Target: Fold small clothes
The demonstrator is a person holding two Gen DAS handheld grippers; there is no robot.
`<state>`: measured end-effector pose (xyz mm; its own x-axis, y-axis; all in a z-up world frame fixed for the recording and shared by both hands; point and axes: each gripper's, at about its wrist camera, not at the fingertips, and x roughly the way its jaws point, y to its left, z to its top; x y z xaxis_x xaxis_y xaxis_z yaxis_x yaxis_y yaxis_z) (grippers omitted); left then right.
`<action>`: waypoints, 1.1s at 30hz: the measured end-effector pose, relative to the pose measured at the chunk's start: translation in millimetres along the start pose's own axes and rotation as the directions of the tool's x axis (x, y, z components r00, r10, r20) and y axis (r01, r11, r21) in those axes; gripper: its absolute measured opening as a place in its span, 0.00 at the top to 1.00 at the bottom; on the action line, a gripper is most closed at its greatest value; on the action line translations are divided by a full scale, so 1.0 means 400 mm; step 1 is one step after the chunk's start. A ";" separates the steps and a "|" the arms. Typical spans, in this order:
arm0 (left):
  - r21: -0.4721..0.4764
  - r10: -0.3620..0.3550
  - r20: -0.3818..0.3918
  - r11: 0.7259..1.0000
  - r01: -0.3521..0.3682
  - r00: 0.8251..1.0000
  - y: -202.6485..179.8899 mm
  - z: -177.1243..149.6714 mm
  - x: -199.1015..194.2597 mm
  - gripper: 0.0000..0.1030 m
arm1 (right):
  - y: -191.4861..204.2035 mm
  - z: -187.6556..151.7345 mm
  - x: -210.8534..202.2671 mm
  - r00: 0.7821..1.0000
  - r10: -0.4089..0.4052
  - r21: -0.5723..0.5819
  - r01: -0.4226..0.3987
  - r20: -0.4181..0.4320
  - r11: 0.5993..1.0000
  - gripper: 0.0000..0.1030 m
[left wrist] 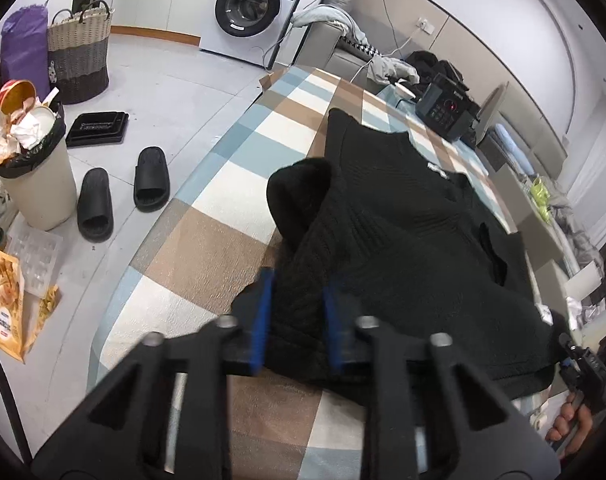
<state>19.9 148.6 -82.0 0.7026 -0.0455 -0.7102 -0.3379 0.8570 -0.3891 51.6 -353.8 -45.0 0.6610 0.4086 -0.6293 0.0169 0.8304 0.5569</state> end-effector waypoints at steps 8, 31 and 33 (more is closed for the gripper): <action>-0.024 -0.036 0.082 0.999 0.038 0.996 -0.021 0.047 -0.042 0.96 | 0.028 0.026 -0.024 0.996 -0.027 -0.041 0.031 0.081 0.999 0.93; -0.068 0.004 0.082 0.998 0.002 0.997 -0.025 0.321 0.081 0.80 | 0.077 0.271 0.167 0.995 -0.042 0.017 0.041 0.085 0.999 0.92; -0.085 0.015 0.045 0.996 -0.011 0.999 -0.011 0.287 0.086 0.49 | 0.058 0.254 0.172 0.999 -0.008 0.032 0.006 0.047 0.999 0.87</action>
<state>117.4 202.1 -37.3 0.7250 -0.0095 -0.6887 -0.3976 0.8107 -0.4298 173.7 -345.1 -20.3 0.6953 0.3840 -0.6075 0.0449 0.8205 0.5699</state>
